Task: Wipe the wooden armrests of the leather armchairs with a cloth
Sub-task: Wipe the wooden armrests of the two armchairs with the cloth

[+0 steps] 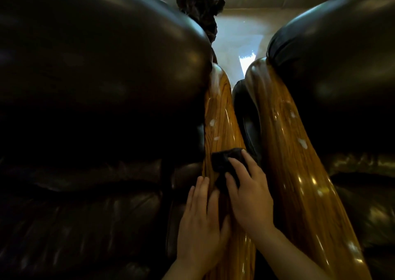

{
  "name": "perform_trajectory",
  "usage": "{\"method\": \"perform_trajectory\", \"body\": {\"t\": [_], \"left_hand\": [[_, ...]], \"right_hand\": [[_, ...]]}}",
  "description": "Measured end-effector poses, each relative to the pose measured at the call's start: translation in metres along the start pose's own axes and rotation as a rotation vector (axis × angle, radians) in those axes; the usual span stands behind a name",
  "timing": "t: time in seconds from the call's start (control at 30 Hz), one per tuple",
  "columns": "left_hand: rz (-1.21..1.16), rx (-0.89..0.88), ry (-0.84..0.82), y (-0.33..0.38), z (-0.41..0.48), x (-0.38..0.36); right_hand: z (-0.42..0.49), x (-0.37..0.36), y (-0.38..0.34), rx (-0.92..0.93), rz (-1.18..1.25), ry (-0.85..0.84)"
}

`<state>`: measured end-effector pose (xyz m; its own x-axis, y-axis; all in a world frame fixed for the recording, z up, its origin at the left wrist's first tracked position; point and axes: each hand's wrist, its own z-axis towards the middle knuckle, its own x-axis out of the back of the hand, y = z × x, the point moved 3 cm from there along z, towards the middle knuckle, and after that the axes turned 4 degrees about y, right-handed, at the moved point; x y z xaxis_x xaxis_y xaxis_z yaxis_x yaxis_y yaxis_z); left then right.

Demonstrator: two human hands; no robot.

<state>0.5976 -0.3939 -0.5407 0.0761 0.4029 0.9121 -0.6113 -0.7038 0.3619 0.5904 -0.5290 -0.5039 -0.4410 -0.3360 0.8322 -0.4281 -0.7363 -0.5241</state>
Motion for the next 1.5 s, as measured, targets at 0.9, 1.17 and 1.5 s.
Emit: {"method": "perform_trajectory", "body": {"t": [0.9,1.17,1.5], "left_hand": [[-0.043,0.077,-0.043,0.0,0.03,0.005],[-0.007,0.073,-0.081,0.0,0.029,0.006],[-0.037,0.077,-0.067,-0.001,0.031,0.007]], "right_hand": [[0.034,-0.009,0.019,0.152,0.112,-0.125],[0.105,-0.021,-0.004,0.003,0.13,-0.127],[0.098,-0.013,-0.013,0.082,0.158,-0.108]]}}
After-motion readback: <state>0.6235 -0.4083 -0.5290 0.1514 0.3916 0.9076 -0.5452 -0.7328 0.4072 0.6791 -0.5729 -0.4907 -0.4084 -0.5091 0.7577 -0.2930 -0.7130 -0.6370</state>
